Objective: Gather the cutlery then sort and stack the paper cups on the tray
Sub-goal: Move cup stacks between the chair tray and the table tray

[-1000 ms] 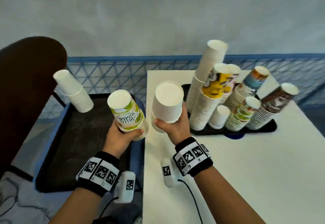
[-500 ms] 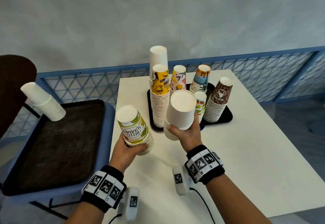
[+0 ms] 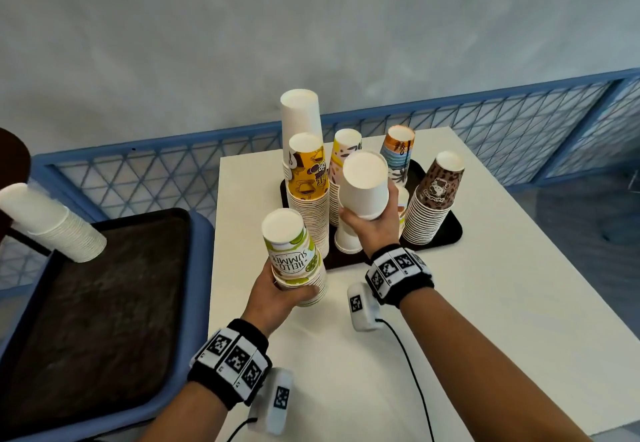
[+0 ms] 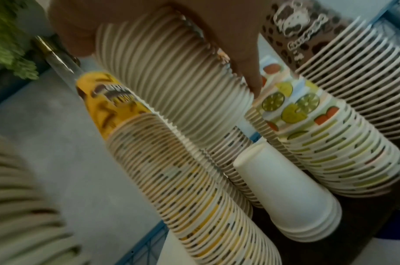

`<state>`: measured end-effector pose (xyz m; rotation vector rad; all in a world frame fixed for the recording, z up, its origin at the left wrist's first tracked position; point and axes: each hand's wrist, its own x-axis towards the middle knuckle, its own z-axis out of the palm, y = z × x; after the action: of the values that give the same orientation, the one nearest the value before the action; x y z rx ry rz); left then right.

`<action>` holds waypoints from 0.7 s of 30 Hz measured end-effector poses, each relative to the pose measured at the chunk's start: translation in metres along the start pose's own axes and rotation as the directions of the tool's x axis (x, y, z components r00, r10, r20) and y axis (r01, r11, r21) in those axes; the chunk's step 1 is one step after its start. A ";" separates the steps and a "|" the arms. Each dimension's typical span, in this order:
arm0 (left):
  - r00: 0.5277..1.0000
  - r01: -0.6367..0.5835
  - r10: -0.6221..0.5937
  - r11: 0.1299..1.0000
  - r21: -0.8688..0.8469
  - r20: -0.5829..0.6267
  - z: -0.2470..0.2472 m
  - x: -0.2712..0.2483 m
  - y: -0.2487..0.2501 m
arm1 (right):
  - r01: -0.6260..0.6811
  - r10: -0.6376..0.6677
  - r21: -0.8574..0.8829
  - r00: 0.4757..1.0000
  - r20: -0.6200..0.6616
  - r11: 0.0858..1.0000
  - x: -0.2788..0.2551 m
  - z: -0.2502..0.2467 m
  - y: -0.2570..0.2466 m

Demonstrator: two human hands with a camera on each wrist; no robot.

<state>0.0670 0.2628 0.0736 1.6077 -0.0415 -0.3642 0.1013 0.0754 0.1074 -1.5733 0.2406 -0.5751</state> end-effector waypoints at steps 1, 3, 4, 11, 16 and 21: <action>1.000 0.013 -0.013 1.000 0.003 0.006 0.000 0.005 -0.001 | 0.000 0.000 -0.015 1.000 -0.010 1.000 0.005 0.004 0.005; 0.999 0.033 -0.034 0.999 0.018 0.028 -0.003 0.015 -0.003 | 0.002 -0.003 -0.044 1.000 -0.030 0.999 0.014 0.011 0.016; 0.999 0.038 -0.039 0.999 0.026 0.037 -0.004 0.020 -0.004 | -0.002 0.000 -0.060 1.000 -0.030 0.998 0.017 0.013 0.021; 0.996 0.078 -0.080 0.996 0.049 0.037 -0.010 0.040 -0.007 | -0.294 0.304 -0.189 0.953 0.021 0.937 0.028 0.017 0.070; 0.995 0.089 -0.091 0.995 0.038 0.038 -0.005 0.037 -0.004 | -0.449 0.461 -0.253 0.887 -0.015 0.857 0.022 0.018 0.094; 0.997 0.056 -0.059 0.997 0.046 0.055 0.018 0.029 0.009 | -0.487 0.523 -0.283 0.849 0.067 0.826 0.010 0.009 0.085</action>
<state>0.0915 0.2376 0.0760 1.6450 -0.0465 -0.4557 0.1304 0.0695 0.0263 -1.6997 0.6258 -0.0088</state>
